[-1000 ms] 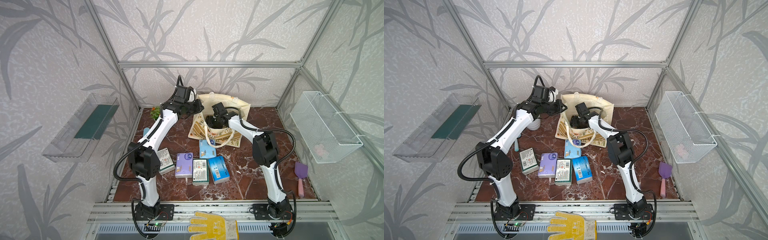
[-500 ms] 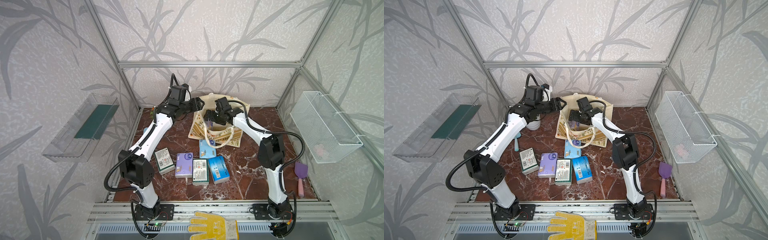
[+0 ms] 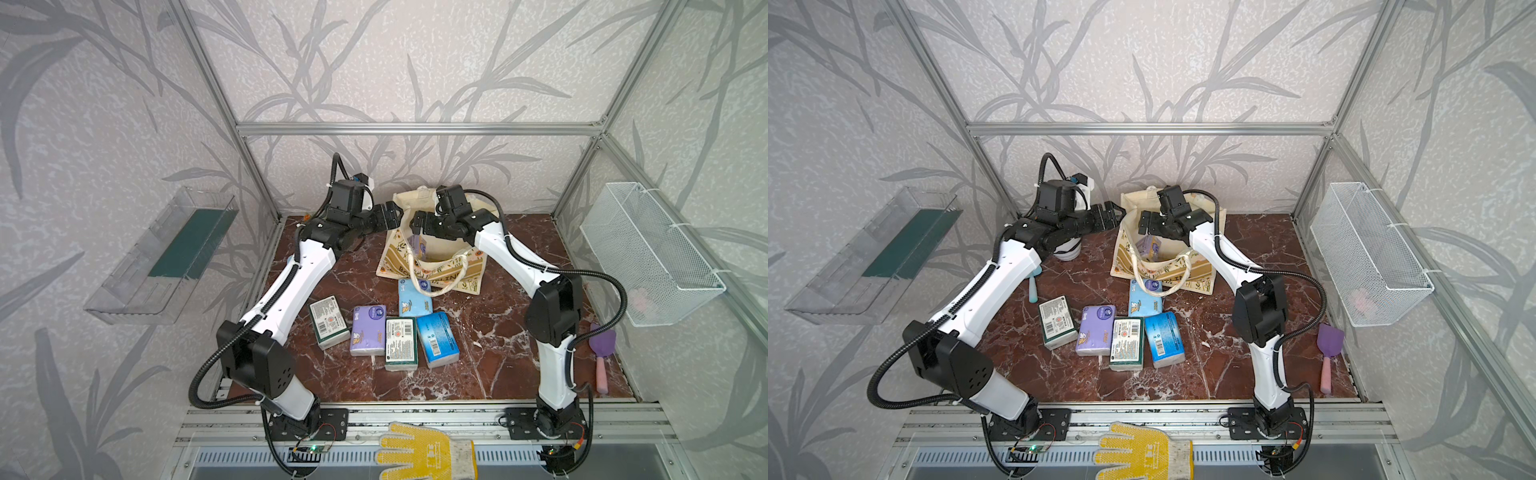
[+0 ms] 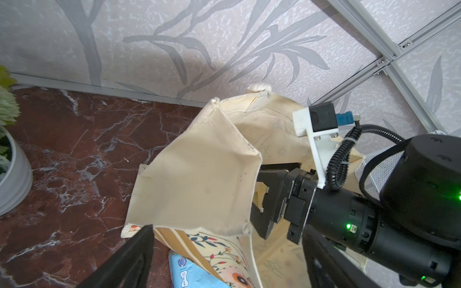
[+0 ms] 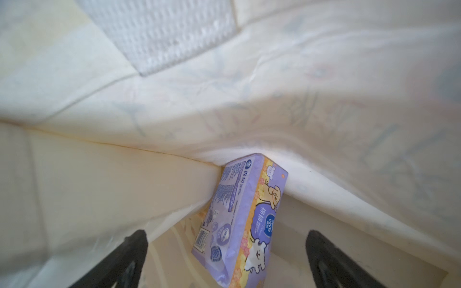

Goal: Put tissues into the canvas bag
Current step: Place the pack of facial tissues in the canvas bag, then pick up the pack of facial tissues from the center of the board.

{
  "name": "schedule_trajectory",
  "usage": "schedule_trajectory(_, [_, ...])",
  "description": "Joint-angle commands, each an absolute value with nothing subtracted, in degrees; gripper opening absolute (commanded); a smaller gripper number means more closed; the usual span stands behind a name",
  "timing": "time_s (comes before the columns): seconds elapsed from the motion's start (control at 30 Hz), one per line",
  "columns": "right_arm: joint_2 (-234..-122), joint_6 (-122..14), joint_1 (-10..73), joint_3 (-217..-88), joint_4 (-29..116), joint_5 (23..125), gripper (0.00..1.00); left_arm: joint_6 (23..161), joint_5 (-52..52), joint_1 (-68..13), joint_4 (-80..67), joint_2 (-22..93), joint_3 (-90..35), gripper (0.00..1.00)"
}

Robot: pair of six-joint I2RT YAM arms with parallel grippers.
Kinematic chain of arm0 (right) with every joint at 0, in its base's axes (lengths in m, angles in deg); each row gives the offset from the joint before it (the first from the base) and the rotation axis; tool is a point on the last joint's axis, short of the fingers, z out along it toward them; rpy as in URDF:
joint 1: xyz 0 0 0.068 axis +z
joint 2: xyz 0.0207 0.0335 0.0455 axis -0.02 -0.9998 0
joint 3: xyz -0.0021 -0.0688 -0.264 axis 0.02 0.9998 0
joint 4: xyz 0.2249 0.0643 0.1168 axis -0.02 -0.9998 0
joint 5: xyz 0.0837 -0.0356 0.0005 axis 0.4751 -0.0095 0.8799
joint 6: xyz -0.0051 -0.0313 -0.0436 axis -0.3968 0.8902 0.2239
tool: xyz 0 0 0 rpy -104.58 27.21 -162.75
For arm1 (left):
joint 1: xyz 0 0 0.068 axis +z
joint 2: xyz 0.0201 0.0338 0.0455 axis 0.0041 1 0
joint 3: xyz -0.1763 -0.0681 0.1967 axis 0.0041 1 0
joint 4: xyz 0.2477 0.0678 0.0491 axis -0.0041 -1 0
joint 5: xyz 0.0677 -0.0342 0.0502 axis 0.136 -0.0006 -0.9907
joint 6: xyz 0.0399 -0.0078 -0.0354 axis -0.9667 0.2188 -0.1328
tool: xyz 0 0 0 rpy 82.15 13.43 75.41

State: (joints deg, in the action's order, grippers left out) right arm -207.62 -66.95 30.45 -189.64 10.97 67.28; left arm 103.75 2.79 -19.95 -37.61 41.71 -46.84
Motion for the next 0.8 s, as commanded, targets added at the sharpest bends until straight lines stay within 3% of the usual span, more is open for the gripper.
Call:
schedule_trajectory(0.0, [-203.1, -64.9, 30.2, -190.9, 11.3, 67.9, 0.99, 103.3, 0.0, -19.8, -36.8, 37.8, -43.3, 0.94])
schedule_trajectory(0.13, [-199.0, -63.6, 30.1, -187.9, 13.7, 68.0, 0.99, 104.1, -2.8, -19.9, -36.3, 33.6, -38.2, 0.99])
schedule_trajectory(0.37, [-188.8, -60.0, 30.3, -180.9, 16.3, 68.1, 0.99, 105.0, -7.3, -22.5, -36.6, 27.5, -29.6, 0.99])
schedule_trajectory(0.77, [-158.9, -55.9, 30.5, -145.1, 26.6, 67.0, 1.0, 112.4, -21.4, -37.9, -34.6, 18.1, -13.9, 0.99])
